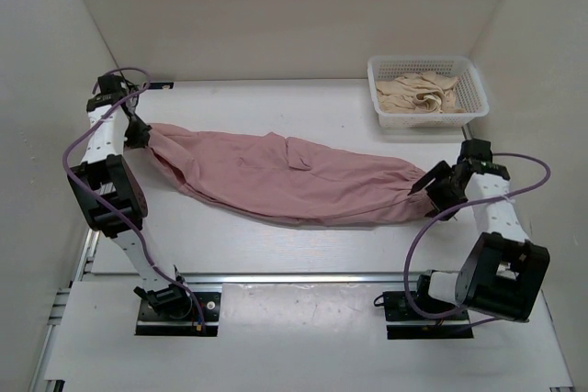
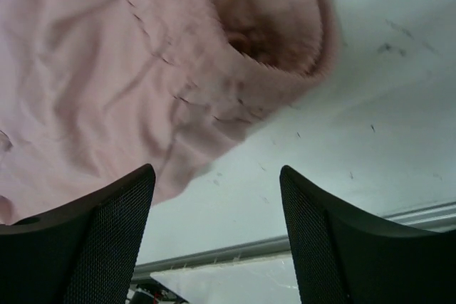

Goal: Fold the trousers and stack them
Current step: Fold the trousers

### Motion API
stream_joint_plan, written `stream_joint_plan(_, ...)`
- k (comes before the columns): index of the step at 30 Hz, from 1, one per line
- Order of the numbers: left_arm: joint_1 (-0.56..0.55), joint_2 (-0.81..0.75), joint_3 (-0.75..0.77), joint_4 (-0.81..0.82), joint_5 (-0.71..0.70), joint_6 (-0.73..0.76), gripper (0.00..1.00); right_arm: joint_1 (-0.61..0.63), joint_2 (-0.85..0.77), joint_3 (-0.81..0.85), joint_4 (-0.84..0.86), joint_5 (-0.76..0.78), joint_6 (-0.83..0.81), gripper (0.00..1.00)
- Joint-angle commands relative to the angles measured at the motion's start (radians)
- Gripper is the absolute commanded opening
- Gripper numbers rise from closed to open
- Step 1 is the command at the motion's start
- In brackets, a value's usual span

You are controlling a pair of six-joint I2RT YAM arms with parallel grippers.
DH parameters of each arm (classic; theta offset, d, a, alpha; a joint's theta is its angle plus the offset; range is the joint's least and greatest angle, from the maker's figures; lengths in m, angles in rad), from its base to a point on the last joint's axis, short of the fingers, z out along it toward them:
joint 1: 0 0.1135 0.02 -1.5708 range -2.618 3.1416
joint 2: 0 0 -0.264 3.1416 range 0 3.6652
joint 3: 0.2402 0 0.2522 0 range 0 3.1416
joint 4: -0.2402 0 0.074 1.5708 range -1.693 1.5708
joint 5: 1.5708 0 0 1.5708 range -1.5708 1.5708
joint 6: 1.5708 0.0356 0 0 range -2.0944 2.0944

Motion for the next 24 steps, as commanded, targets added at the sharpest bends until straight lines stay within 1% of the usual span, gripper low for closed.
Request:
stream_joint_plan(1, -0.003, -0.054, 0.002, 0.012, -0.004, 0.012, 0.1, 0.029, 0.085, 0.087, 0.068, 0.027, -0.012, 0.76)
stream_joint_plan(5, -0.003, -0.054, 0.011, 0.012, 0.005, 0.012, 0.1, 0.029, 0.22, 0.101, 0.094, 0.067, 0.011, 0.75)
stream_joint_plan(6, -0.003, -0.054, 0.011, 0.012, 0.005, 0.003, 0.1, 0.029, 0.255, 0.101, 0.094, 0.068, 0.011, 0.71)
stream_joint_plan(9, -0.003, -0.054, 0.011, 0.012, 0.015, 0.003, 0.1, 0.029, 0.269, 0.063, 0.108, 0.081, 0.029, 0.58)
stream_joint_plan(10, -0.003, -0.054, 0.011, 0.012, 0.015, 0.003, 0.1, 0.029, 0.269, 0.053, 0.108, 0.081, 0.041, 0.44)
stream_joint_plan(12, -0.003, -0.054, 0.02, 0.012, 0.015, 0.003, 0.1, 0.029, 0.269, 0.053, 0.108, 0.11, 0.052, 0.24)
stream_joint_plan(13, -0.003, -0.054, 0.02, 0.012, 0.015, 0.003, 0.1, 0.029, 0.257, 0.053, 0.108, 0.124, 0.061, 0.08)
stream_joint_plan(14, -0.003, -0.054, 0.02, 0.012, 0.025, 0.003, 0.1, 0.029, 0.243, 0.088, 0.097, 0.14, 0.061, 0.01)
stream_joint_plan(16, -0.003, -0.045, 0.056, 0.003, 0.051, 0.003, 0.1, 0.029, 0.232, 0.147, 0.065, 0.178, 0.086, 0.0)
stream_joint_plan(17, -0.003, -0.045, 0.074, 0.003, 0.067, 0.003, 0.1, 0.029, 0.223, 0.226, 0.056, 0.19, 0.086, 0.0)
stream_joint_plan(20, -0.003, 0.006, 0.229, -0.029, 0.126, -0.007, 0.1, 0.029, 0.235, 0.396, 0.015, 0.236, 0.098, 0.0)
stream_joint_plan(21, -0.003, 0.026, 0.361, -0.05, 0.155, -0.007, 0.1, 0.029, 0.263, 0.534, -0.002, 0.252, 0.098, 0.0)
stream_joint_plan(22, -0.003, 0.072, 0.438, -0.073, 0.168, -0.017, 0.1, 0.029, 0.277, 0.603, -0.019, 0.264, 0.107, 0.0)
stream_joint_plan(23, -0.003, 0.099, 0.527, -0.133, 0.18, -0.017, 0.1, 0.029, 0.29, 0.668, -0.048, 0.264, 0.107, 0.0)
stream_joint_plan(24, -0.003, 0.13, 0.619, -0.167, 0.208, -0.017, 0.1, 0.029, 0.304, 0.773, -0.058, 0.273, 0.107, 0.0)
